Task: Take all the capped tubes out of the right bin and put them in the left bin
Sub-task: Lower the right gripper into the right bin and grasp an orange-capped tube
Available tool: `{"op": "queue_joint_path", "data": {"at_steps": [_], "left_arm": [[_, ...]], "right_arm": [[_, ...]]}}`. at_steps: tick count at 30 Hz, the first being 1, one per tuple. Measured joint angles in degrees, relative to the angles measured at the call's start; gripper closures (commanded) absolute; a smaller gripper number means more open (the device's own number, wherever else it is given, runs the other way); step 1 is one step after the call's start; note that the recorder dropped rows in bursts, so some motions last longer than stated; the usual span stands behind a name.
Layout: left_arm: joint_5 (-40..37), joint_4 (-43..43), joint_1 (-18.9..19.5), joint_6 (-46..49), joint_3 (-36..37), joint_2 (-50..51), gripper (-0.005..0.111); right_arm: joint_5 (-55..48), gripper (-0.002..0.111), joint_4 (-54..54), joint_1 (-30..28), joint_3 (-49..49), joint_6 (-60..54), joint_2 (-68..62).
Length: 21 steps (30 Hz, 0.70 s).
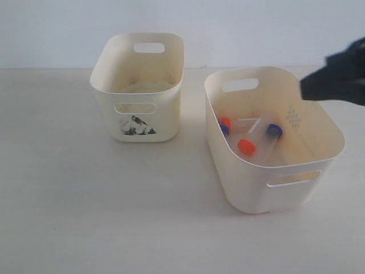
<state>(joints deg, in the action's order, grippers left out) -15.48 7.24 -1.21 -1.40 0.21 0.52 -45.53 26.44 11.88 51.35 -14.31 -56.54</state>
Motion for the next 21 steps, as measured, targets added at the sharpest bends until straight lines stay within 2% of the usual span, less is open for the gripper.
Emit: {"op": "queue_joint_path", "data": {"at_steps": [7, 8, 12, 21], "left_arm": [[0.0, 0.0, 0.0, 0.0, 0.0, 0.0, 0.102], [0.0, 0.0, 0.0, 0.0, 0.0, 0.0, 0.102], [0.0, 0.0, 0.0, 0.0, 0.0, 0.0, 0.102], [0.0, 0.0, 0.0, 0.0, 0.0, 0.0, 0.102]], "right_arm": [[3.6, 0.07, -2.9, 2.1, 12.4, 11.1, -24.4], [3.7, 0.07, -4.3, 2.3, 16.1, 16.1, -30.1], [1.0, 0.053, -13.0, 2.3, 22.7, 34.7, -41.8], [-3.1, 0.052, -20.9, 2.3, 25.0, 52.5, -49.5]]}}
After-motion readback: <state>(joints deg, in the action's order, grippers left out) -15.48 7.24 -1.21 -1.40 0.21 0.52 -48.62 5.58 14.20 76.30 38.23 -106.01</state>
